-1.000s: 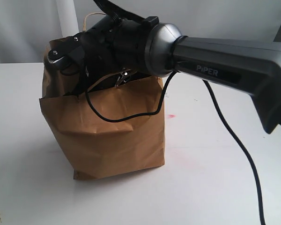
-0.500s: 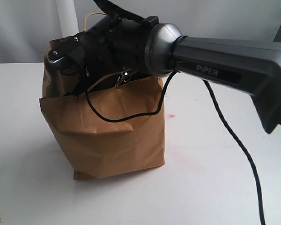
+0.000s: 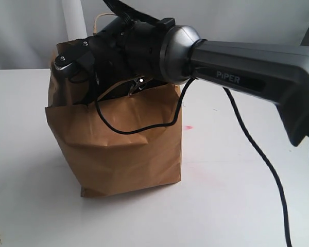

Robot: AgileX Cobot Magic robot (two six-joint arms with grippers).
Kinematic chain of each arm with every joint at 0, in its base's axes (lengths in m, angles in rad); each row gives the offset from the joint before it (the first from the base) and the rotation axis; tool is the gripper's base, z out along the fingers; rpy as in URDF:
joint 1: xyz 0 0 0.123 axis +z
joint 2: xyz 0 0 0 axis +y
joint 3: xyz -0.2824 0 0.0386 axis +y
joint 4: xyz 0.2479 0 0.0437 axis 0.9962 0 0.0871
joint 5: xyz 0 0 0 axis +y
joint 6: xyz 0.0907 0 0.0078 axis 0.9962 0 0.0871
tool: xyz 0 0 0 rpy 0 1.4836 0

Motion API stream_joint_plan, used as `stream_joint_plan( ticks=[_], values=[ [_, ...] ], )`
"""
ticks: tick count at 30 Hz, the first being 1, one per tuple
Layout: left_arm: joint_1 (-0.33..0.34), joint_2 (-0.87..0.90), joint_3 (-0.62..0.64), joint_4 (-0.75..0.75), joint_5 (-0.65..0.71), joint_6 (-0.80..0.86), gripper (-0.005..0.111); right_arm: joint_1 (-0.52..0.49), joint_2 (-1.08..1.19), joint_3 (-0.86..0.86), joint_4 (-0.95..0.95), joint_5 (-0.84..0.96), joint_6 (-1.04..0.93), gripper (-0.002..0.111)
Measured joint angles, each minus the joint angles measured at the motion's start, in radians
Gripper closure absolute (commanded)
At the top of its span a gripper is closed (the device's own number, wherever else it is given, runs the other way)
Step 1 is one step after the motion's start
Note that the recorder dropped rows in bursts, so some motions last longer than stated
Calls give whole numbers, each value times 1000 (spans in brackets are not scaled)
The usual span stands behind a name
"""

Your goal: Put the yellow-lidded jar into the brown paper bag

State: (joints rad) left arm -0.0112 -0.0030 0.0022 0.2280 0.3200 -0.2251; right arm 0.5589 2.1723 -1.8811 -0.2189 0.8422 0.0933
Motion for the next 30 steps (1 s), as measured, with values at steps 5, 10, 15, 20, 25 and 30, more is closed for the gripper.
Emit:
stream_joint_plan(
  ticks=[5, 10, 15, 20, 25, 30],
  values=[
    [0, 0, 0, 0, 0, 0, 106, 0, 0, 0, 0, 0, 0, 3],
    [0, 0, 0, 0, 0, 0, 106, 0, 0, 0, 0, 2, -2, 3],
    [0, 0, 0, 0, 0, 0, 106, 0, 0, 0, 0, 2, -4, 3],
    [0, 0, 0, 0, 0, 0, 106, 0, 0, 0, 0, 2, -8, 3],
    [0, 0, 0, 0, 0, 0, 106, 0, -34, 0, -2, 2, -11, 3],
    [0, 0, 0, 0, 0, 0, 106, 0, -87, 0, -2, 2, -11, 3]
  ],
)
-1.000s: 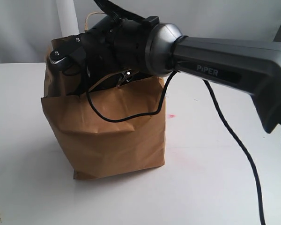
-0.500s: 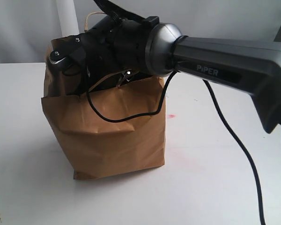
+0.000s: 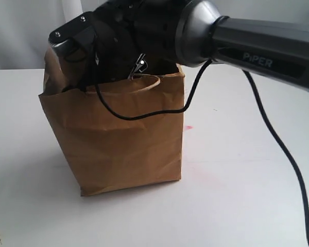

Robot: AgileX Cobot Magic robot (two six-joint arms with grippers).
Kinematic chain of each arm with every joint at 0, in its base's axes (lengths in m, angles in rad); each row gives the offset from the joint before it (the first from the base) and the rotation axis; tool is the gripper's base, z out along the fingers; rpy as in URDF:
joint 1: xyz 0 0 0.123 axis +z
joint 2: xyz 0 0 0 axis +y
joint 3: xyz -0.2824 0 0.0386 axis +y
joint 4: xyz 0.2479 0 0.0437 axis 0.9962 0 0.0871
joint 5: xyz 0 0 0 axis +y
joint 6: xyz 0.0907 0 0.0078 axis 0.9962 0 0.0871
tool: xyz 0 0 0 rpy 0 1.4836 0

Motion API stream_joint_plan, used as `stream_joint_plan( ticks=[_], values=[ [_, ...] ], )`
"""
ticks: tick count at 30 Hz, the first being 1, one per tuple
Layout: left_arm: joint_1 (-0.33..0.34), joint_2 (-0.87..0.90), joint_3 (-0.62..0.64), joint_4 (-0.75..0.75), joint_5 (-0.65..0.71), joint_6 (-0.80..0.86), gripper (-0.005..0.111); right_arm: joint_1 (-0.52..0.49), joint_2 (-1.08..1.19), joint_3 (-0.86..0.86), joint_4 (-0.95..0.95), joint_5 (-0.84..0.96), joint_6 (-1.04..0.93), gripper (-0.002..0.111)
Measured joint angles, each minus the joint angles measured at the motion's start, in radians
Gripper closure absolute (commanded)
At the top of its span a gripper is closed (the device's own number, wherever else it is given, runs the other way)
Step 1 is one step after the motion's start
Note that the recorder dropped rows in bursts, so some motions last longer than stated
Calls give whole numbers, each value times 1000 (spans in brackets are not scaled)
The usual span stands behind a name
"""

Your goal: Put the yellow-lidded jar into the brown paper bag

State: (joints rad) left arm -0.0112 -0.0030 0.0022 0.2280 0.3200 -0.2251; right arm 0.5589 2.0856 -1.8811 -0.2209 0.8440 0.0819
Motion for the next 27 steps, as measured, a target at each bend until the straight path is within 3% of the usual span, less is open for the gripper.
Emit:
stream_joint_plan(
  ticks=[27],
  values=[
    [0, 0, 0, 0, 0, 0, 106, 0, -103, 0, 31, 61, -3, 3]
  ],
)
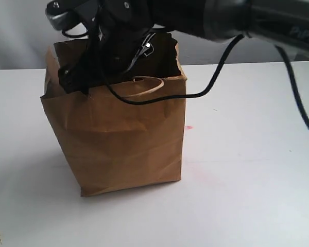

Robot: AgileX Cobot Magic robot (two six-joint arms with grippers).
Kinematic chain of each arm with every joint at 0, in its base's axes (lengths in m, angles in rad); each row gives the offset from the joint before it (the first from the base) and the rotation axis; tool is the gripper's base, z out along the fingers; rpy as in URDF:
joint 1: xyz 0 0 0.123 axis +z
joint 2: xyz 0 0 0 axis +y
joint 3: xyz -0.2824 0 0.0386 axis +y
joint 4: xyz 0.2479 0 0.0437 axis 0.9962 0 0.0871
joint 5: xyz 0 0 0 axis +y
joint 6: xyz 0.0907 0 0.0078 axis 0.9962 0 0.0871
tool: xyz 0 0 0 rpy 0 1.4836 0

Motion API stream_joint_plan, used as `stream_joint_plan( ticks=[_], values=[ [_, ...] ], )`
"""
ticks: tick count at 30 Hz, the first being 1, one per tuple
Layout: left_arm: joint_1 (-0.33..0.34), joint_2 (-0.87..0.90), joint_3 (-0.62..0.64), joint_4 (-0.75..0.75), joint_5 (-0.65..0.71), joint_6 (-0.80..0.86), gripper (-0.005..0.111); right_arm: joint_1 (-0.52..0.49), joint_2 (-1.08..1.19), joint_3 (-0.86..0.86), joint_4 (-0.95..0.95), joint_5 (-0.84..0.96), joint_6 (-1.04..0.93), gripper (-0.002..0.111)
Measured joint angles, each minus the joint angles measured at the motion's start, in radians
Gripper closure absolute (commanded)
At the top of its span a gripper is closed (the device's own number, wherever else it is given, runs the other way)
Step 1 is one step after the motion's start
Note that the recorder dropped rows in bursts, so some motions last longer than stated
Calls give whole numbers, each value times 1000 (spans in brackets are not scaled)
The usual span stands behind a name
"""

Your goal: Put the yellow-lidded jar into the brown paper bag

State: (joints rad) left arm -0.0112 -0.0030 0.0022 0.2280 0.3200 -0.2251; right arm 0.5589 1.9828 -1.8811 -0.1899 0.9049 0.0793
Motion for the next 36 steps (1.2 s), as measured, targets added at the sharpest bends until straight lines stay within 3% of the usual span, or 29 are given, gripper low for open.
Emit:
stream_joint_plan(
  ticks=[3, 6, 12, 17, 25, 36],
  values=[
    [0, 0, 0, 0, 0, 0, 106, 0, -89, 0, 0, 0, 0, 5],
    [0, 0, 0, 0, 0, 0, 106, 0, -173, 0, 0, 18, 2, 18],
    [0, 0, 0, 0, 0, 0, 106, 0, -300, 0, 0, 151, -12, 72],
    [0, 0, 0, 0, 0, 0, 106, 0, -373, 0, 0, 292, -18, 108],
    [0, 0, 0, 0, 0, 0, 106, 0, -527, 120, 130, 308, -19, 108],
    [0, 0, 0, 0, 0, 0, 106, 0, -1006, 572, 185, 282, 30, 108]
  ],
)
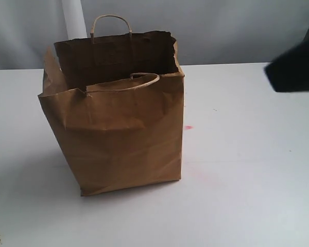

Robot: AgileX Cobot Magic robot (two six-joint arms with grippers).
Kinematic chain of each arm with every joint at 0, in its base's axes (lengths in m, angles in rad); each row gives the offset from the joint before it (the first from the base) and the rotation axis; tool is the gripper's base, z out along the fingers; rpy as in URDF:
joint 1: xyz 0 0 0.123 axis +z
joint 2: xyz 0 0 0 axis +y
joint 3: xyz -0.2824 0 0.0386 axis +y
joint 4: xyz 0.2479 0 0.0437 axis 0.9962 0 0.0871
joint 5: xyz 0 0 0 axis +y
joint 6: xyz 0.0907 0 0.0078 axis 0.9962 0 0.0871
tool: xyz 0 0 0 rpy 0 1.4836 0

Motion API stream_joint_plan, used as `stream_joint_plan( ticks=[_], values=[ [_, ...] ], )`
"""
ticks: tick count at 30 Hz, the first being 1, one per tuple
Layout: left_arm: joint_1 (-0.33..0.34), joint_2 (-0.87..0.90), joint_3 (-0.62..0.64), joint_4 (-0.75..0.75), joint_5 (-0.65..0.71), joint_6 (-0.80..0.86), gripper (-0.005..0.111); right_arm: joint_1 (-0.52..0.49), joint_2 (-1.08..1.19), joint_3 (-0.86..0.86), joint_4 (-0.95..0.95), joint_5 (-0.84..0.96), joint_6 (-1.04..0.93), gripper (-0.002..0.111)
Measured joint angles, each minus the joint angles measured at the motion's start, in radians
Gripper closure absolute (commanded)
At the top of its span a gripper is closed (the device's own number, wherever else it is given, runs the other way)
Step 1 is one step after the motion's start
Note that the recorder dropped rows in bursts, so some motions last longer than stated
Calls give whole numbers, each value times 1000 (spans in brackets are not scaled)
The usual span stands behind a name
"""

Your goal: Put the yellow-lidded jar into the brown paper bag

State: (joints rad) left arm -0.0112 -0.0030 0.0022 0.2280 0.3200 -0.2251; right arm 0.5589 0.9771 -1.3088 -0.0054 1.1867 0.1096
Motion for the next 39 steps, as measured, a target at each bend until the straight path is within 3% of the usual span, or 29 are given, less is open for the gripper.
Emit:
stream_joint_plan(
  ticks=[10, 14, 32, 39],
  values=[
    [0, 0, 0, 0, 0, 0, 106, 0, -449, 433, 89, -450, 22, 108],
    [0, 0, 0, 0, 0, 0, 106, 0, -510, 544, 103, -503, 22, 108],
    [0, 0, 0, 0, 0, 0, 106, -2, -544, 611, 54, -513, 24, 108],
    [0, 0, 0, 0, 0, 0, 106, -115, -695, 781, -41, -775, 24, 108]
  ],
)
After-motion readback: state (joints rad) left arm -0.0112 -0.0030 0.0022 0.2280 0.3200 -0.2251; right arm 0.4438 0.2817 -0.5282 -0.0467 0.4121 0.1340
